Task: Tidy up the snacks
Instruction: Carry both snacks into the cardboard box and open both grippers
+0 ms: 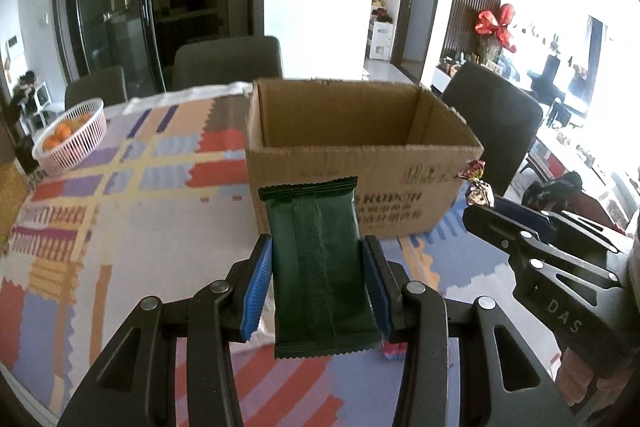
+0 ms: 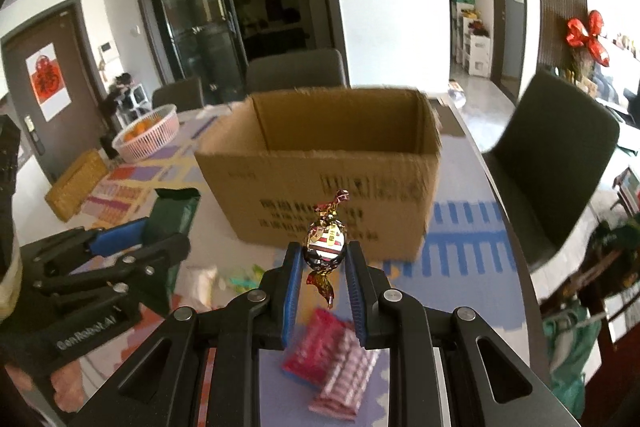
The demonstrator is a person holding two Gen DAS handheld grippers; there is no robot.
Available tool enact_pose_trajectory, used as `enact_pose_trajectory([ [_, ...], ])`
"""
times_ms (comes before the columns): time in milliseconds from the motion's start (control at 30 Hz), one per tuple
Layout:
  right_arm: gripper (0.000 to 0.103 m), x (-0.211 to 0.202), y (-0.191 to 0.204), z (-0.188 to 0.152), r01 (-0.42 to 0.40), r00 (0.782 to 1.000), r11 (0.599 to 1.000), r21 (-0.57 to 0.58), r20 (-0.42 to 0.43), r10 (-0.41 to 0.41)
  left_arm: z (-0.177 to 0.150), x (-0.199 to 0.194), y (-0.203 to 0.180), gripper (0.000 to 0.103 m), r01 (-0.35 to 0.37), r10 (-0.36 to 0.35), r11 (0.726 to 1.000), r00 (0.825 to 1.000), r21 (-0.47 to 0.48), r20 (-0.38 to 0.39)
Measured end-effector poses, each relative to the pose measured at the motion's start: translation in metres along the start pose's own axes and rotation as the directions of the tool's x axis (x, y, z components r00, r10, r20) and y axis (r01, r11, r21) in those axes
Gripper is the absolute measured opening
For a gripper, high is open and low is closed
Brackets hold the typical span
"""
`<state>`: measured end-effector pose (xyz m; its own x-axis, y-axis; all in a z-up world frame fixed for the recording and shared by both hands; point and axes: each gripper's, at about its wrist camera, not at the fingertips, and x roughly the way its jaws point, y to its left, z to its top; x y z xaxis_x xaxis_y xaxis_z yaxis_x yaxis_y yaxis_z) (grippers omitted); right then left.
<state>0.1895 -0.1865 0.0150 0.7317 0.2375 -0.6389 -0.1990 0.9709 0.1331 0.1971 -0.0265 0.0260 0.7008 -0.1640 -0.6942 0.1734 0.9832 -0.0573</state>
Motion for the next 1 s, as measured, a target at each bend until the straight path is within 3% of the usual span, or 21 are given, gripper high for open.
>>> enact_pose_trajectory([
  [467,0.023,0.004,0.007,0.059,-0.026,0.994,0.999,-0.023,0.106,0.028,0.054,0.008,0.005,0.044,0.004,-0.005,1.000,0.999,0.009,0.050],
  [1000,0.023,0.031,-0.009,0.106,-0.007,0.995,1.000,-0.007,0.102,0.008,0.111,0.043,0.006,0.044,0.054,-0.057,0.997,0.997,0.054,0.049],
])
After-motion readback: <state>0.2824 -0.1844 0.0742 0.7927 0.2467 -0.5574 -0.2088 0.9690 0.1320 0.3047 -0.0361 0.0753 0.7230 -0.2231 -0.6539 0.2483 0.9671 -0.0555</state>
